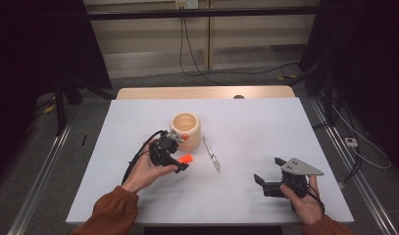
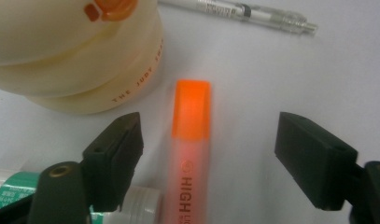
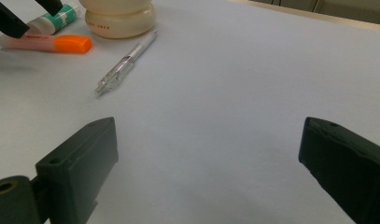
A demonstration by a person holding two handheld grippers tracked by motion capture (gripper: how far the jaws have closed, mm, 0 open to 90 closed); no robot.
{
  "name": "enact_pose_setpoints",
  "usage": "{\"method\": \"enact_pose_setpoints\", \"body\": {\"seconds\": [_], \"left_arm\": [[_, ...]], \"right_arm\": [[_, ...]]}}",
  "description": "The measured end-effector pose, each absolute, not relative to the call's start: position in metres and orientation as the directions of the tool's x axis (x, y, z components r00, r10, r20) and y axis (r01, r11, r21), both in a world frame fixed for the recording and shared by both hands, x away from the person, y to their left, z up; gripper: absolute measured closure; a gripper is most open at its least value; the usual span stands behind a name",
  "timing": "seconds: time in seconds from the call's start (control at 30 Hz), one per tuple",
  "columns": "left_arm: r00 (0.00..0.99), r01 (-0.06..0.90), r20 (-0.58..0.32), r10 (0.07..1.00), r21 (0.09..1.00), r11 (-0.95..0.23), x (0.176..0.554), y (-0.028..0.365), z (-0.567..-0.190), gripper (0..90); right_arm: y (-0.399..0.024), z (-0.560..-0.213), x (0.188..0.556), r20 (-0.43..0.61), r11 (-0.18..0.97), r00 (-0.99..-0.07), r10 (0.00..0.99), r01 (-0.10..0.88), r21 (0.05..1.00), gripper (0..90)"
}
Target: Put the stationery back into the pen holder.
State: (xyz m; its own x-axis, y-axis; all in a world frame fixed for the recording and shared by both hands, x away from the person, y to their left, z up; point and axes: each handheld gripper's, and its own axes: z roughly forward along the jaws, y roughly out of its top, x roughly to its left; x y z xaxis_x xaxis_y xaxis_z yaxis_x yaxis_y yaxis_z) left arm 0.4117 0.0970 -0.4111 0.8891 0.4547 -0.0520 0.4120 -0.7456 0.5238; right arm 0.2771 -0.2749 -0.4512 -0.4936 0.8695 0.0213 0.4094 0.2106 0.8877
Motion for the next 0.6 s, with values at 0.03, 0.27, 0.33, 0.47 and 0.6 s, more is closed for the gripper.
{"method": "enact_pose_setpoints", "body": {"seconds": [0.03,0.27,0.33,0.47,0.6], "left_arm": [[0.891,0.407,-0.044,0.451,0.517,-0.753,0.412,0.097,-0.412,27.8],[0.891,0.399,-0.007,0.453,0.488,-0.776,0.414,0.093,-0.419,35.0],[0.897,0.387,-0.001,0.443,0.49,-0.781,0.415,0.093,-0.42,37.7],[0.895,0.397,-0.009,0.446,0.471,-0.788,0.416,0.09,-0.424,45.1],[0.892,0.408,-0.016,0.452,0.463,-0.787,0.418,0.089,-0.428,49.6]], "right_arm": [[-0.275,-0.451,0.277,0.023,0.209,-0.492,0.871,0.412,0.887,4.3],[-0.275,-0.451,0.277,0.02,0.214,-0.495,0.869,0.41,0.887,4.3],[-0.275,-0.452,0.278,0.021,0.212,-0.493,0.87,0.411,0.887,4.3],[-0.275,-0.451,0.277,0.02,0.213,-0.495,0.869,0.41,0.887,4.3],[-0.275,-0.451,0.277,0.02,0.212,-0.494,0.869,0.41,0.887,4.3]]}}
